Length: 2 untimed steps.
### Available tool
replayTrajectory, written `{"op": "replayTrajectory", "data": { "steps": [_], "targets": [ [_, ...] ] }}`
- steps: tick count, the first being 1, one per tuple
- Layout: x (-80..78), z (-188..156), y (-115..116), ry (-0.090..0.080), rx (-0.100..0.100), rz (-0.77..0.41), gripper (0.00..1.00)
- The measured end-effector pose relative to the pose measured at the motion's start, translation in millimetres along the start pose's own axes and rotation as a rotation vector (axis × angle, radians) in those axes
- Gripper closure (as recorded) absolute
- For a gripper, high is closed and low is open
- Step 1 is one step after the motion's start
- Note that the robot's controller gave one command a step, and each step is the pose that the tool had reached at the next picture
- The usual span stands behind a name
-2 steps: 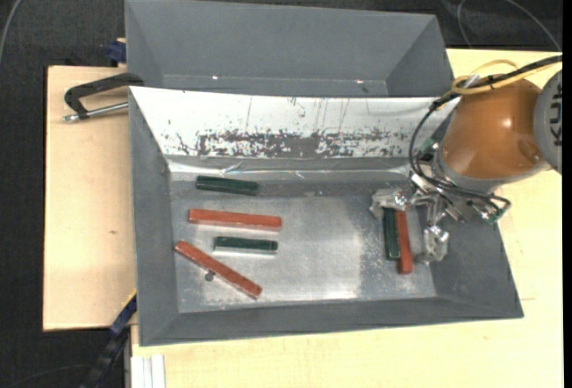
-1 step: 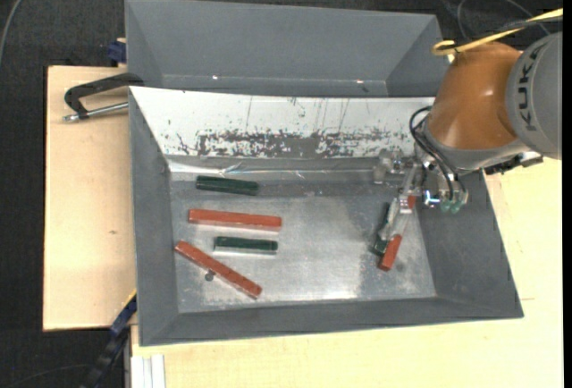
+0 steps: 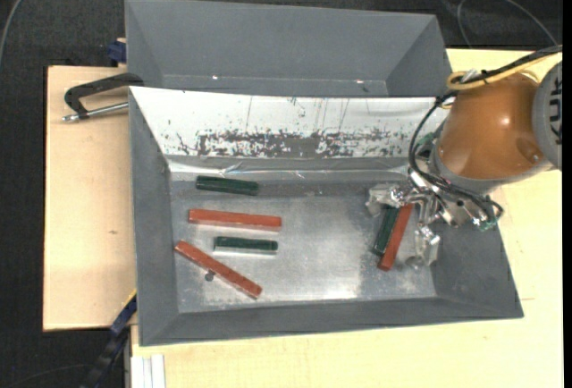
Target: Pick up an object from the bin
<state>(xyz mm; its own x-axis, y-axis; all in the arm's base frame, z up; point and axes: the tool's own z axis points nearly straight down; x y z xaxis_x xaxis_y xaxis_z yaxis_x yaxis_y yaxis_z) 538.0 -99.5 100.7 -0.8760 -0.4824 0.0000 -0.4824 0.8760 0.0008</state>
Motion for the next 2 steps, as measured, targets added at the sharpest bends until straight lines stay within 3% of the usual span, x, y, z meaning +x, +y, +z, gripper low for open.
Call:
{"op": "replayTrajectory", "data": {
  "steps": [1, 2],
  "targets": [
    [-7.4, 30.1, -3.9, -0.004, 0.002, -0.480, 0.00],
    [-25.3, 30.0, 5.5, -0.005, 0.004, -1.181, 0.00]
  ]
}}
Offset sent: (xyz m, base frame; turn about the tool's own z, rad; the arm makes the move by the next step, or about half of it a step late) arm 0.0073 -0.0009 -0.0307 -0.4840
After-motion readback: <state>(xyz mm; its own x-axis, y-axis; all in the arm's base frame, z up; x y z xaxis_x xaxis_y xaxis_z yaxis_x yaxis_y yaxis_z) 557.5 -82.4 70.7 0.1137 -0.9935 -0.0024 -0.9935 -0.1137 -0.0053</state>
